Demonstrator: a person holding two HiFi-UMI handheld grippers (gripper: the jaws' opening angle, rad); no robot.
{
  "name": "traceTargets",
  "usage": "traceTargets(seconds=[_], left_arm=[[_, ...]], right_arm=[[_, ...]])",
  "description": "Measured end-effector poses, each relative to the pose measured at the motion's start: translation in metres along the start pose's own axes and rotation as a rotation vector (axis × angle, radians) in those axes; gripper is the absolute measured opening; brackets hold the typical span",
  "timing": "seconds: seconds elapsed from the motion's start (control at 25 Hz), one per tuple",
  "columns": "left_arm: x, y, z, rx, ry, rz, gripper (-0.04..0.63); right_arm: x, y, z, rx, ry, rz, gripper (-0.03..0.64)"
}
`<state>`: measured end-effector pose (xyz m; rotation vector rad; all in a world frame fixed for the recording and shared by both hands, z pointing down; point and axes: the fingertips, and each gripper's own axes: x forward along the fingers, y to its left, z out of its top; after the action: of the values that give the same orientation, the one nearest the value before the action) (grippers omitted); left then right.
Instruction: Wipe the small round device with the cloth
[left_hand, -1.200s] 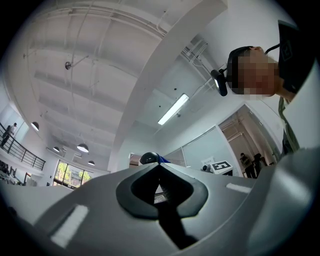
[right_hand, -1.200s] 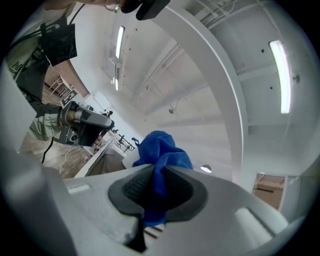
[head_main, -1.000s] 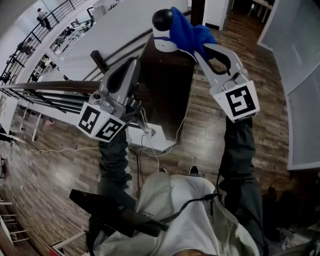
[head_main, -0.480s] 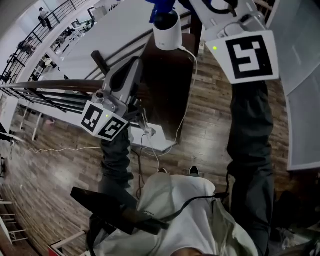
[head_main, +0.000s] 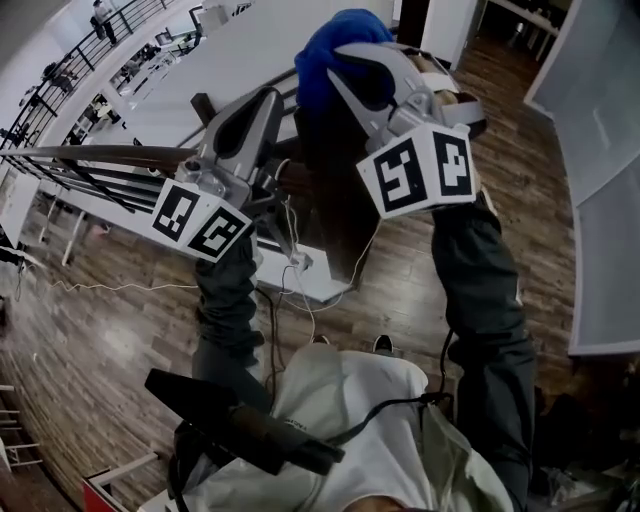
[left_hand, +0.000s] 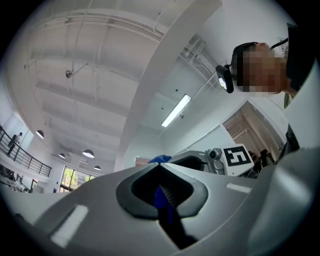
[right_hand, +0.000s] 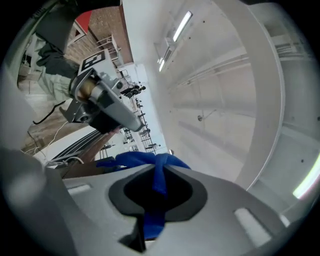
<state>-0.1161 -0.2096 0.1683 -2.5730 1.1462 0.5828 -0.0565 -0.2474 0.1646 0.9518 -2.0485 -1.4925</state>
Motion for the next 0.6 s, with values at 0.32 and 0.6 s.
traceTargets(seconds=[0.32, 0.6], left_arm=[[-0.010, 0.004, 0.002, -0.004, -0.007, 0.013, -0.012], [-0.016, 0.010, -0.013, -0.031, -0.005, 0.024, -0.012]], right_arm=[[-0.036, 0.038, -0.018, -0.020, 0.121, 0.084, 0.049], [-0.084, 0.003, -0.049, 0.373, 0.001, -0.113, 0.049]])
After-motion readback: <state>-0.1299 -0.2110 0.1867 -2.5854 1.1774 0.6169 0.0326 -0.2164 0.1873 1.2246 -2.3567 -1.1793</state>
